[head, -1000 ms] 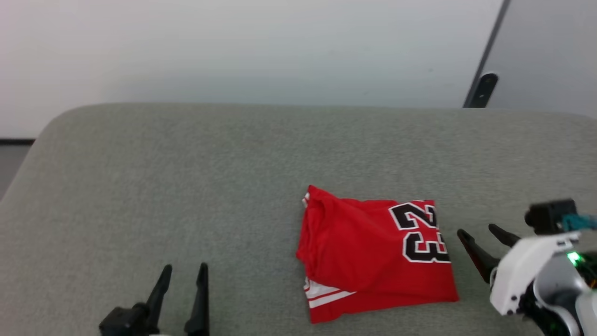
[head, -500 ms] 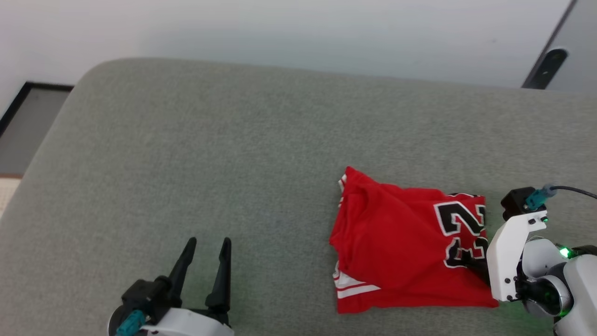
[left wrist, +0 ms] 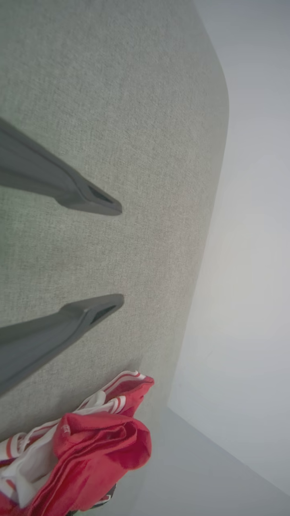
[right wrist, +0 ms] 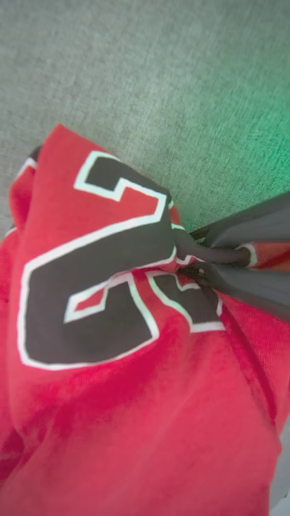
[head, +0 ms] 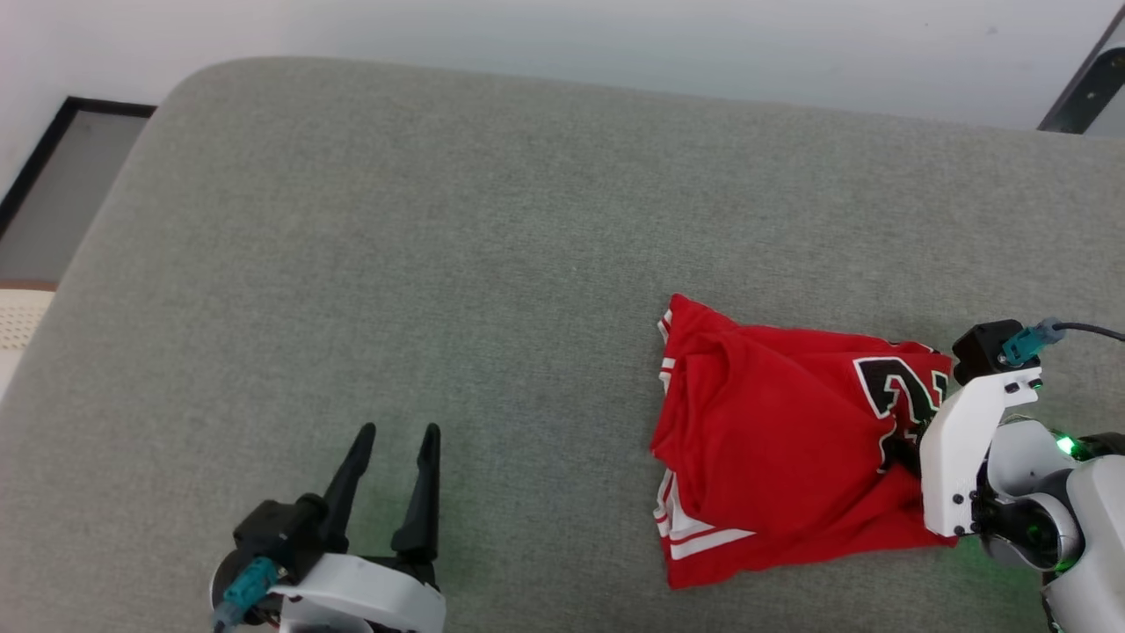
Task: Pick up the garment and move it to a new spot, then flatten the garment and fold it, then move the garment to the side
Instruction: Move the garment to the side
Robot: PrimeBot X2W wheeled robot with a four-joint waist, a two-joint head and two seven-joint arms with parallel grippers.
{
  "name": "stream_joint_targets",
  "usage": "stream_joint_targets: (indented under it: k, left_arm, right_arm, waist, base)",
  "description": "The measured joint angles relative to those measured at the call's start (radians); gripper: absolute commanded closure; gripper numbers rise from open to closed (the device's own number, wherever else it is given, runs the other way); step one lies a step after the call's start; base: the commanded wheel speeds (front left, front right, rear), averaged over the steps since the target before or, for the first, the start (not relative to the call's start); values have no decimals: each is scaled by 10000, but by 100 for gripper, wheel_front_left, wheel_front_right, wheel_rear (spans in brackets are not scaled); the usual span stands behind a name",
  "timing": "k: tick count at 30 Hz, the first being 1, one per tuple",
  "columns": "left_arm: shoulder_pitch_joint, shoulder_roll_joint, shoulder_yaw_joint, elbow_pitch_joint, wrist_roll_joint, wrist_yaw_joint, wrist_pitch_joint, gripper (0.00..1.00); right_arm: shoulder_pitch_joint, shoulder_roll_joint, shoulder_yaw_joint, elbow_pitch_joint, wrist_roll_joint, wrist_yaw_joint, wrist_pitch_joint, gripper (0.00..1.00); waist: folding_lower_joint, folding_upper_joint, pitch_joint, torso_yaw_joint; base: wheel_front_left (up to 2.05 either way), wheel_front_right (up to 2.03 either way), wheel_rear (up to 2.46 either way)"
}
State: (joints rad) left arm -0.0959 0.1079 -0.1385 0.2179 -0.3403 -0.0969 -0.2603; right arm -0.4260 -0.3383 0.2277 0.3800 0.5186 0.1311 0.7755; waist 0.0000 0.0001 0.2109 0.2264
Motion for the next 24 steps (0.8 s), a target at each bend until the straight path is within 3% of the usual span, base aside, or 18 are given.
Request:
stream_joint_targets:
  k: [10,18,24]
  left_arm:
    - [2,-27,278,-115,176,-104,-31,0]
    - [-247,138,405,-502,345,-178,-31,0]
    - [-521,339,506,-917,464,-173,-36,0]
  right_arm:
    - [296,134,-846,-633,418,4,-1020,100]
    - [525,-936,-2571,-1916,320,2,-986,100]
    - [587,-1687,-3576,-2161,-48,4,-855,100]
  waist:
    - [0,0,-118,-750]
    - [0,0,151,-1569]
    - [0,0,611,-1964]
  base:
    - [0,0,0]
    - [0,0,0]
    - [0,0,0]
